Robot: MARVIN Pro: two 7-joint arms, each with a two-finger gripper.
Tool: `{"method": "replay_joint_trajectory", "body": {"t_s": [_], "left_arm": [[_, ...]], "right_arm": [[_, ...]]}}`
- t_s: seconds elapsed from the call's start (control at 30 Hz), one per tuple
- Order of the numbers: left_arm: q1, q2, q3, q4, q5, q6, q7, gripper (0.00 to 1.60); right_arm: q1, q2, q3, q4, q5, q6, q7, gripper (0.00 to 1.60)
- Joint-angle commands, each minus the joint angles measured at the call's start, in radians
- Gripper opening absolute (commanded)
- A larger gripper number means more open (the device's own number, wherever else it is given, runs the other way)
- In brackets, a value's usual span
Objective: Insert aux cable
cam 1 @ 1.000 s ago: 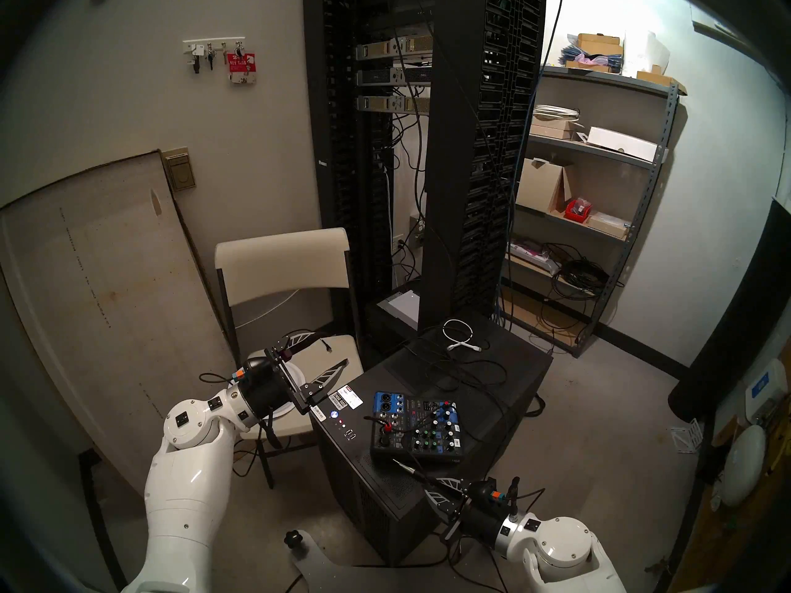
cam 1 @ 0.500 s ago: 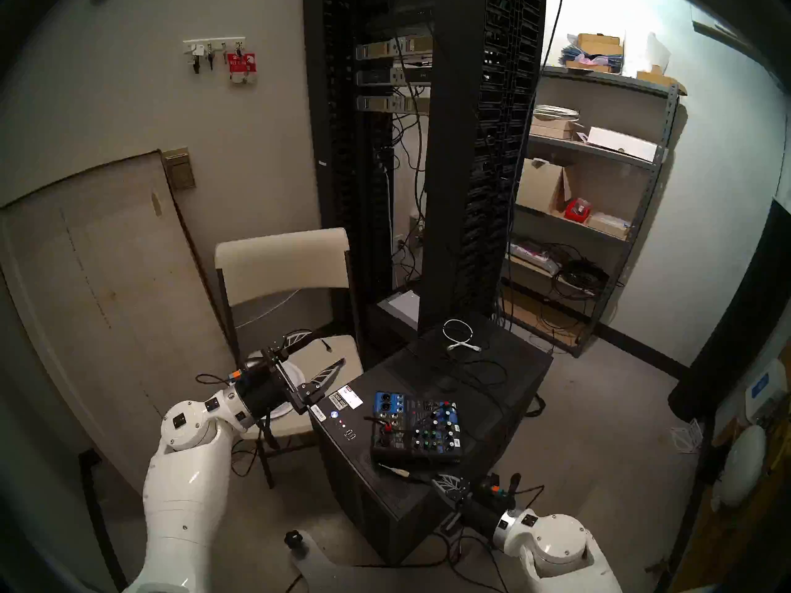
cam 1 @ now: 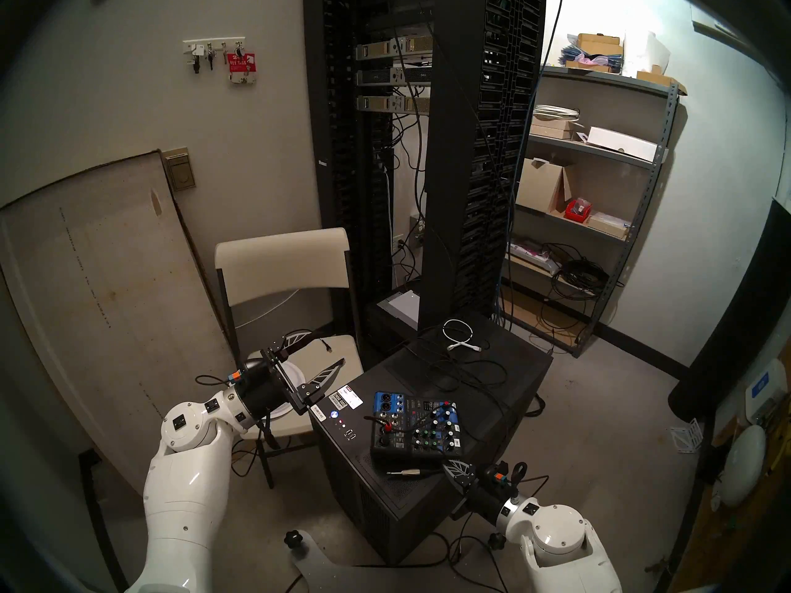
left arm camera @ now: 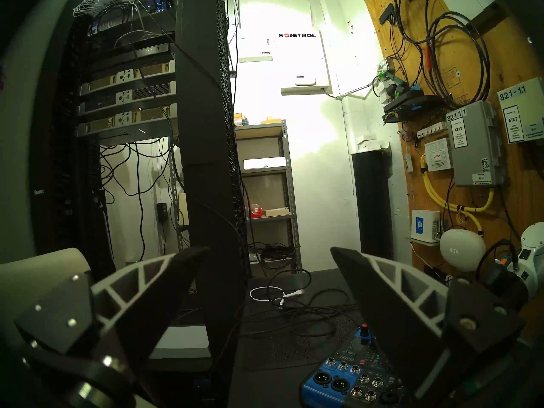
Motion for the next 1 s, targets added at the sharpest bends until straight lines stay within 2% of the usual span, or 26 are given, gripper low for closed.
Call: {"method": "replay_joint_trajectory", "body": {"t_s": [0.0,0.53,0.97], "left_arm": [[-0.003,-0.002,0.001,-0.019,-0.002,-0.001,-0.001,1.60],[-0.004,-0.006,0.003,-0.014,0.001,0.006,-0.008,1.60],[0.000,-0.010,0.000,-0.013,0.005,0.004,-0.007,1.60]], "right_arm": [[0.041,-0.011,-0.003,-0.003,-0.013,-0.001,-0.025,0.00],[0.063,0.014,0.044,-0.016,-0.051,0.011,-0.028,0.00],[0.139,0.027,0.055,0.039,-0.063,0.003,-0.030,0.00]]}}
